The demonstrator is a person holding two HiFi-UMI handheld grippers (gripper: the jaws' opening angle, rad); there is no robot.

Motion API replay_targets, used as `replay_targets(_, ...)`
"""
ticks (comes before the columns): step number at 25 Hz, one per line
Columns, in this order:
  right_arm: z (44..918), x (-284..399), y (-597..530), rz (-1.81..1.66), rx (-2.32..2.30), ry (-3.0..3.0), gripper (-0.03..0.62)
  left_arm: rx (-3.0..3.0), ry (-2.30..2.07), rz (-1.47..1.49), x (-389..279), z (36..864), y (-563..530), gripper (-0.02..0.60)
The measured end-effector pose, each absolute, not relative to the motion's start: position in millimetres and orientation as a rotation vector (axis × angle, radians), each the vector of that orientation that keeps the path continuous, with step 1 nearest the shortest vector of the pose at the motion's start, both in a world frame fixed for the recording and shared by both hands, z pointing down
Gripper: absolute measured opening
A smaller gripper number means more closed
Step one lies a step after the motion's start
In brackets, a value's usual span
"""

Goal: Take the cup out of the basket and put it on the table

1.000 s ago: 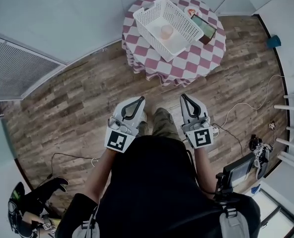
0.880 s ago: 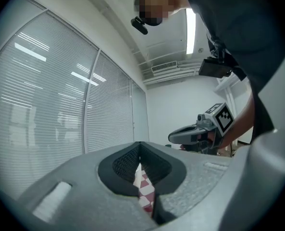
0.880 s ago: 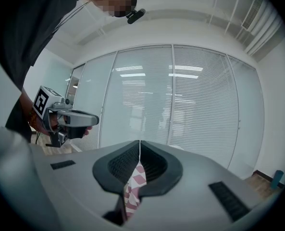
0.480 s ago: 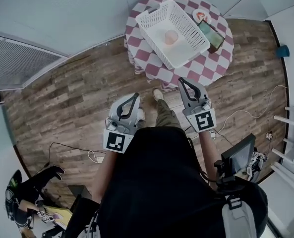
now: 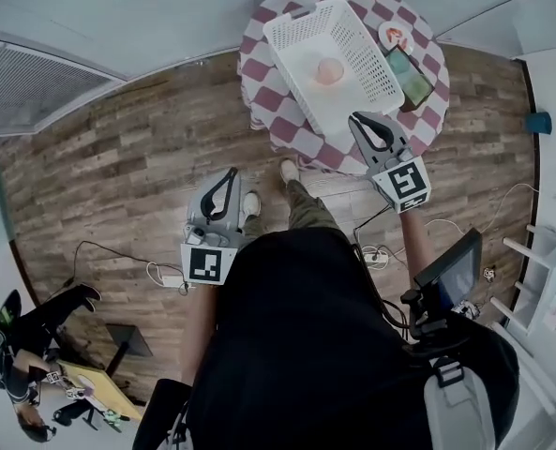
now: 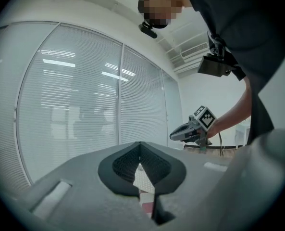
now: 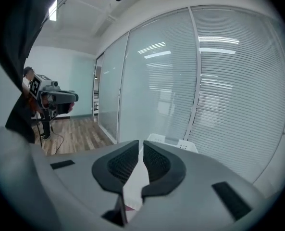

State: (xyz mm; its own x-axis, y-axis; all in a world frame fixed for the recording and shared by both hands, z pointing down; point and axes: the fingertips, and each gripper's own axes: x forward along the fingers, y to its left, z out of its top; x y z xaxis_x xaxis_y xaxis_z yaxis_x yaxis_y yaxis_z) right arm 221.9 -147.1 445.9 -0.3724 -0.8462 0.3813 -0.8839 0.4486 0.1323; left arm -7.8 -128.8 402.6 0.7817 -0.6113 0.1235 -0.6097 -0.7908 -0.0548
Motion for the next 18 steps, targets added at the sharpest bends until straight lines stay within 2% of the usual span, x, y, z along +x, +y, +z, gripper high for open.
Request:
replay_targets(13,504,242,-222,0.064,1.004,-2.201,0.143,-2.843,1.37,-0.27,-36,417,-141,0.006)
replay_targets(18,545,242,-239,0.08,0.805,-2.14,0.156,-2.819,1.47,-0.305,-44,427,-138,0.006)
